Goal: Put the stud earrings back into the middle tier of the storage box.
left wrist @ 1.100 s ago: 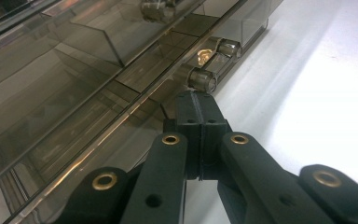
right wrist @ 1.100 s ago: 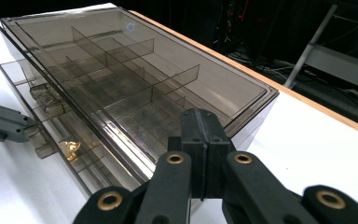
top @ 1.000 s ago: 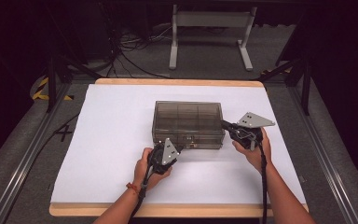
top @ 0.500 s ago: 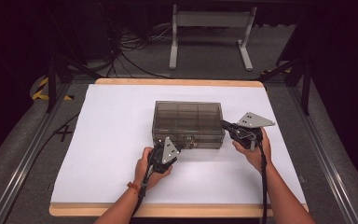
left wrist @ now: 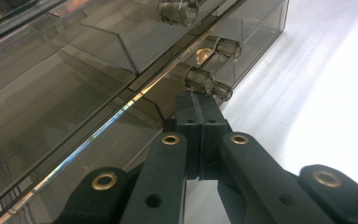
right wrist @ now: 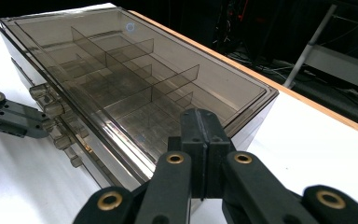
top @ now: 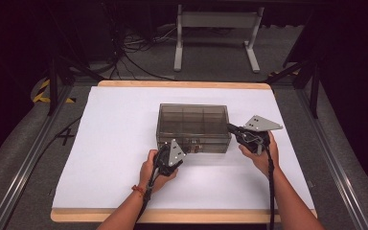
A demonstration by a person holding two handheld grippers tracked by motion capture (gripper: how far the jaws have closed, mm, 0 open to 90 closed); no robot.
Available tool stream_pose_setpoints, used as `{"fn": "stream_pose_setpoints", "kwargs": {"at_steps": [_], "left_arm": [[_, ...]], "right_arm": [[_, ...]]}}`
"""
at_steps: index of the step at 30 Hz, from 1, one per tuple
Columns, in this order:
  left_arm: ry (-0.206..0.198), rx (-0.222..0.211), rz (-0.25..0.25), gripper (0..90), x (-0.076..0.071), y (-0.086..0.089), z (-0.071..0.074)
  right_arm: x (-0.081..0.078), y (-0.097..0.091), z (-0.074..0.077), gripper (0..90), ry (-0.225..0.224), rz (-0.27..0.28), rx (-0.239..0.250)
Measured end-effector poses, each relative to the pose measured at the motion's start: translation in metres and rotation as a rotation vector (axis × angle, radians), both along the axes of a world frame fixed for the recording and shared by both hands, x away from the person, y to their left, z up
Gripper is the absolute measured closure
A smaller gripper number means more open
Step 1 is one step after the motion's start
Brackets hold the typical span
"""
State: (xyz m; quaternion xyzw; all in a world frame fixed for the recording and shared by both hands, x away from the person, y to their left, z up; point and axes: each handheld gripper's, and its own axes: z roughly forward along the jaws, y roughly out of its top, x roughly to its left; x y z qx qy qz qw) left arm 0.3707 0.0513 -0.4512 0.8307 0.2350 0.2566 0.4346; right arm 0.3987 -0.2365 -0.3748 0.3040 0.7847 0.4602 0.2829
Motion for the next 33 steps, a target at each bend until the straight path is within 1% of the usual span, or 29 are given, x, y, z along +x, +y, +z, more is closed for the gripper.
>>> {"fn": "stream_pose_setpoints", "kwargs": {"at_steps": [5, 13, 14, 15, 16, 19, 24, 33], "left_arm": [[-0.003, 0.009, -0.001, 89.6, 0.0011, -0.0016, -0.0002], [-0.004, 0.013, 0.019, 89.6, 0.0059, -0.0038, -0.001], [0.001, 0.021, 0.012, 89.6, 0.0069, -0.0034, -0.0013], [0.002, 0.018, 0.011, 89.7, 0.0068, -0.004, -0.002], [-0.003, 0.027, 0.013, 89.7, 0.0067, -0.0045, -0.002], [-0.002, 0.032, 0.01, 89.7, 0.0068, -0.0048, -0.0024], [0.004, 0.022, 0.006, 89.7, 0.0074, -0.0042, -0.0026], [-0.004, 0.03, 0.01, 89.6, 0.0066, -0.0049, -0.0032]], "right_arm": [[-0.0001, 0.0002, 0.0, 90.0, 0.0, -0.001, -0.001], [-0.0006, 0.0008, 0.0001, 90.0, -0.003, -0.003, -0.005], [-0.0006, 0.0007, 0.0001, 90.0, -0.003, -0.003, -0.005], [-0.0006, 0.0007, 0.0001, 90.0, -0.003, -0.003, -0.005], [-0.0006, 0.0007, 0.0001, 90.0, -0.003, -0.003, -0.005], [-0.0009, 0.001, 0.0002, 90.0, -0.004, -0.004, -0.008], [-0.001, 0.0013, 0.0003, 90.0, -0.006, -0.004, -0.012], [-0.0021, 0.0029, 0.0005, 90.0, -0.017, -0.01, -0.031]]}}
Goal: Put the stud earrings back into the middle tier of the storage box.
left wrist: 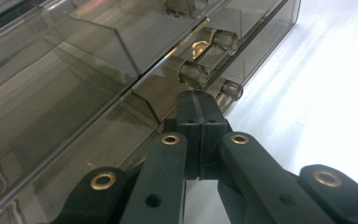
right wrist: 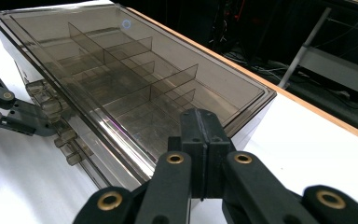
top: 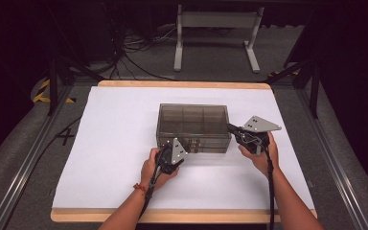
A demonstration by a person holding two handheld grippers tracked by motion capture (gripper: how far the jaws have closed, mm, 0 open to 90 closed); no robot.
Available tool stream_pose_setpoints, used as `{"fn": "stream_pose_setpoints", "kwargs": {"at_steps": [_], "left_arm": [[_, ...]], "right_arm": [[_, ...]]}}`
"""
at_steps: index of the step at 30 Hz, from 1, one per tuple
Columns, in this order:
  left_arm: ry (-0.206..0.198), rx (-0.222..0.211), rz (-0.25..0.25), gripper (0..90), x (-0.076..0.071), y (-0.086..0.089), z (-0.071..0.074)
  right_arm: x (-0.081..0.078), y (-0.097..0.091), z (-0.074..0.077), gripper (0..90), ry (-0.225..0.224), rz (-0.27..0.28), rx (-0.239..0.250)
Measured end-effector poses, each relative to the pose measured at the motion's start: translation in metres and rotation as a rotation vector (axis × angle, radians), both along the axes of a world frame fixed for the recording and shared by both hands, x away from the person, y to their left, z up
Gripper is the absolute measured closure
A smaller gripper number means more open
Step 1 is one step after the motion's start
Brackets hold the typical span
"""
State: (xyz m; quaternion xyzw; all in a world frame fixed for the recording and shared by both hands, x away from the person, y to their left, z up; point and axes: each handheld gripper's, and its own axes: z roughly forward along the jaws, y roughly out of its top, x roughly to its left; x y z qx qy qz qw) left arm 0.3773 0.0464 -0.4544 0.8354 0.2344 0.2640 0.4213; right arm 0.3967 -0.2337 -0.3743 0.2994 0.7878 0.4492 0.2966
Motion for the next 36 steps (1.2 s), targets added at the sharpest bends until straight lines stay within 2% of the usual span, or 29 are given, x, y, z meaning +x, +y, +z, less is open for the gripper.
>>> {"fn": "stream_pose_setpoints", "kwargs": {"at_steps": [5, 10, 14, 17, 20, 27, 34, 36], "left_arm": [[-0.015, 0.005, 0.004, 88.9, -0.002, 0.0, 0.0], [-0.01, -0.009, -0.006, 87.7, -0.003, 0.002, 0.001], [-0.005, -0.012, -0.017, 87.1, -0.005, 0.004, 0.001], [-0.017, -0.029, -0.021, 86.8, -0.007, 0.006, 0.0], [-0.016, -0.024, -0.039, 86.6, -0.007, 0.006, 0.001], [-0.009, -0.034, -0.058, 85.9, -0.008, 0.007, 0.002], [-0.022, -0.018, -0.067, 83.9, -0.013, 0.019, 0.012], [-0.026, -0.02, -0.077, 83.3, -0.018, 0.027, 0.018]], "right_arm": [[-0.001, 0.001, 0.0, 90.0, -0.006, -0.002, -0.009], [-0.005, 0.007, 0.0, 90.0, -0.061, -0.018, -0.078], [-0.005, 0.007, 0.0, 90.0, -0.065, -0.017, -0.082], [-0.004, 0.008, -0.001, 90.0, -0.067, -0.019, -0.085], [-0.005, 0.009, 0.0, 90.0, -0.07, -0.023, -0.093], [-0.005, 0.011, 0.001, 88.1, -0.085, -0.029, -0.132], [-0.009, 0.012, 0.004, 83.8, -0.094, -0.017, -0.15], [-0.016, 0.015, 0.008, 83.4, -0.13, -0.003, -0.164]]}}
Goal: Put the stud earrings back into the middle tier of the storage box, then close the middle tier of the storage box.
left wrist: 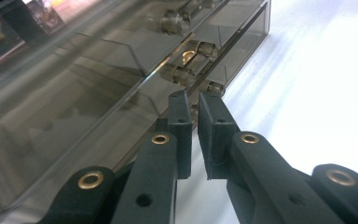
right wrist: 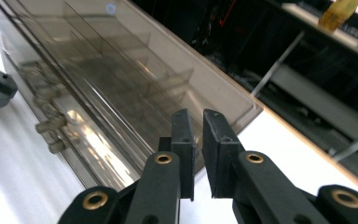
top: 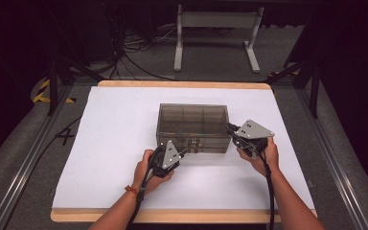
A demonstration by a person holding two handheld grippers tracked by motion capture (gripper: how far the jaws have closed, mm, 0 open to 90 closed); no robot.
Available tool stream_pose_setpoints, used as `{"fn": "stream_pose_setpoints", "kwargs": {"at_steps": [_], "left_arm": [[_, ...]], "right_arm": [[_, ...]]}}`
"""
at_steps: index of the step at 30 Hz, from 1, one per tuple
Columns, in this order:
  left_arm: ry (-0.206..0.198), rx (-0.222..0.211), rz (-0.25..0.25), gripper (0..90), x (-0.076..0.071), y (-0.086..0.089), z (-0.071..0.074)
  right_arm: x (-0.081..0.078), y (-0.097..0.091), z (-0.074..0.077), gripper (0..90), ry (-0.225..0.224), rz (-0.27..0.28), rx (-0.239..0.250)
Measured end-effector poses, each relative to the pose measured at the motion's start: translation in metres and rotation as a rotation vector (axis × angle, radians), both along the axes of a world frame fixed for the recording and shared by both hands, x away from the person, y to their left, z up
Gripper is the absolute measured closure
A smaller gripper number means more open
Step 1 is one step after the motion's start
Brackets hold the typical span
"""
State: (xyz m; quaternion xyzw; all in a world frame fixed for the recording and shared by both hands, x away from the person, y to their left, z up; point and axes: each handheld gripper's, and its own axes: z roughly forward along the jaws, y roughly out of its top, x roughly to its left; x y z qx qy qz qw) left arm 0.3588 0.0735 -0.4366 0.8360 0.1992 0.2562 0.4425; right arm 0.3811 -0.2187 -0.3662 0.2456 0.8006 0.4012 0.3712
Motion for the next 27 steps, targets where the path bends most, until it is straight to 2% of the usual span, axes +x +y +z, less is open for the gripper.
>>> {"fn": "stream_pose_setpoints", "kwargs": {"at_steps": [3, 6, 8, 11, 14, 21, 27], "left_arm": [[-0.001, 0.008, -0.019, 82.4, -0.008, 0.015, 0.008], [-0.008, 0.007, -0.016, 81.5, -0.014, 0.03, 0.016], [-0.004, -0.001, -0.015, 81.5, -0.015, 0.035, 0.018], [-0.027, 0.016, 0.012, 80.8, -0.02, 0.048, 0.022], [-0.03, 0.01, 0.045, 79.9, -0.022, 0.061, 0.022], [-0.034, 0.015, 0.103, 78.9, -0.025, 0.086, 0.022], [-0.037, 0.016, 0.134, 78.1, -0.024, 0.101, 0.022]], "right_arm": [[-0.011, 0.008, 0.006, 81.1, -0.027, 0.037, -0.067], [-0.02, 0.013, 0.005, 80.7, -0.05, 0.045, -0.128], [-0.021, 0.012, 0.005, 80.7, -0.048, 0.049, -0.132], [-0.026, 0.007, 0.004, 80.6, -0.031, 0.057, -0.118], [-0.03, 0.001, 0.004, 80.5, -0.023, 0.051, -0.105], [-0.04, -0.009, 0.001, 80.0, -0.011, 0.049, -0.119], [-0.042, -0.014, -0.005, 79.4, 0.007, 0.049, -0.123]]}}
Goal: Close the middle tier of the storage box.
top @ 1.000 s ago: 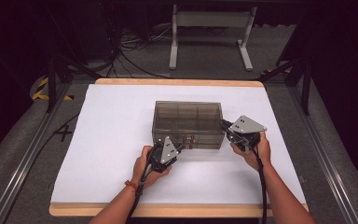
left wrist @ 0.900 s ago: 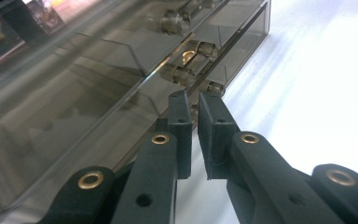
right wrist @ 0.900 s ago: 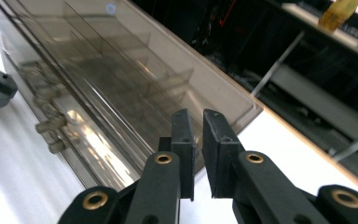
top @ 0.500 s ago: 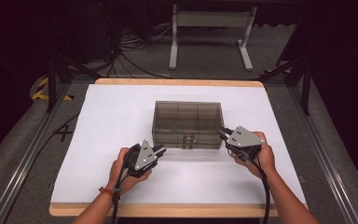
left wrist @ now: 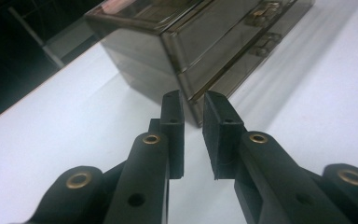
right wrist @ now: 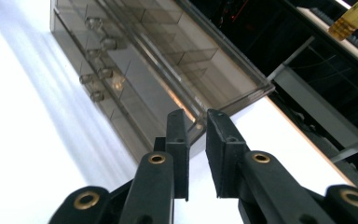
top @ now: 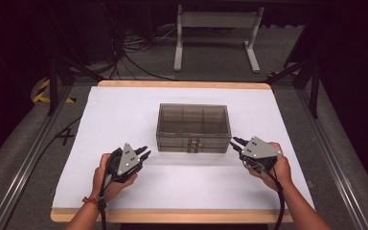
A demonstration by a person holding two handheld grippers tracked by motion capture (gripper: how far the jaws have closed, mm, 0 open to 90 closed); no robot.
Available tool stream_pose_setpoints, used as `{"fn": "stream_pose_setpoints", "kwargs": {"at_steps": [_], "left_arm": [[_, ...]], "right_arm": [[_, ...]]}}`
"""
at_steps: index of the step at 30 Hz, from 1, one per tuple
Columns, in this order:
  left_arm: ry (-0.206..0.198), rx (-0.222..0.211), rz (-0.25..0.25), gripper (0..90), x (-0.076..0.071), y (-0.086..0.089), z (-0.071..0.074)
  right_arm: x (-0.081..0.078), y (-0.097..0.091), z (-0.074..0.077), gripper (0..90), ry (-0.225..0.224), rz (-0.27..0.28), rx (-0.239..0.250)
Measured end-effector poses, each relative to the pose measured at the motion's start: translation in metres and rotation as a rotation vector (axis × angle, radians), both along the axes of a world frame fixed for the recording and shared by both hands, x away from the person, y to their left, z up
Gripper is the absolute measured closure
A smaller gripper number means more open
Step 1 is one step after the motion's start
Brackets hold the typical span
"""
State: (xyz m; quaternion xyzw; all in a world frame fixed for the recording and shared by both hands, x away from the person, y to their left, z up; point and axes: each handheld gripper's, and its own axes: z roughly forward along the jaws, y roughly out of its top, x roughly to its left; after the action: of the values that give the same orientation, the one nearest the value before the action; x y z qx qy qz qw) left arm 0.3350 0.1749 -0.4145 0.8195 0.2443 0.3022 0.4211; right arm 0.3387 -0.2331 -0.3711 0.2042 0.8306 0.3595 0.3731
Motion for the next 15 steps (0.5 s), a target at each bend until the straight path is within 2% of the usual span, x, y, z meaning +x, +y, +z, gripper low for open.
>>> {"fn": "stream_pose_setpoints", "kwargs": {"at_steps": [7, 12, 15], "left_arm": [[0.001, -0.005, 0.035, 76.1, -0.001, 0.021, -0.003], [0.018, -0.005, 0.046, 73.2, -0.001, 0.034, -0.009], [0.032, 0.007, 0.057, 70.2, 0.0, 0.041, -0.013]], "right_arm": [[-0.005, -0.01, -0.011, 78.5, 0.03, -0.014, -0.018], [-0.009, -0.015, -0.018, 76.2, 0.049, -0.026, -0.023], [-0.012, -0.021, -0.021, 73.8, 0.052, -0.034, -0.01]]}}
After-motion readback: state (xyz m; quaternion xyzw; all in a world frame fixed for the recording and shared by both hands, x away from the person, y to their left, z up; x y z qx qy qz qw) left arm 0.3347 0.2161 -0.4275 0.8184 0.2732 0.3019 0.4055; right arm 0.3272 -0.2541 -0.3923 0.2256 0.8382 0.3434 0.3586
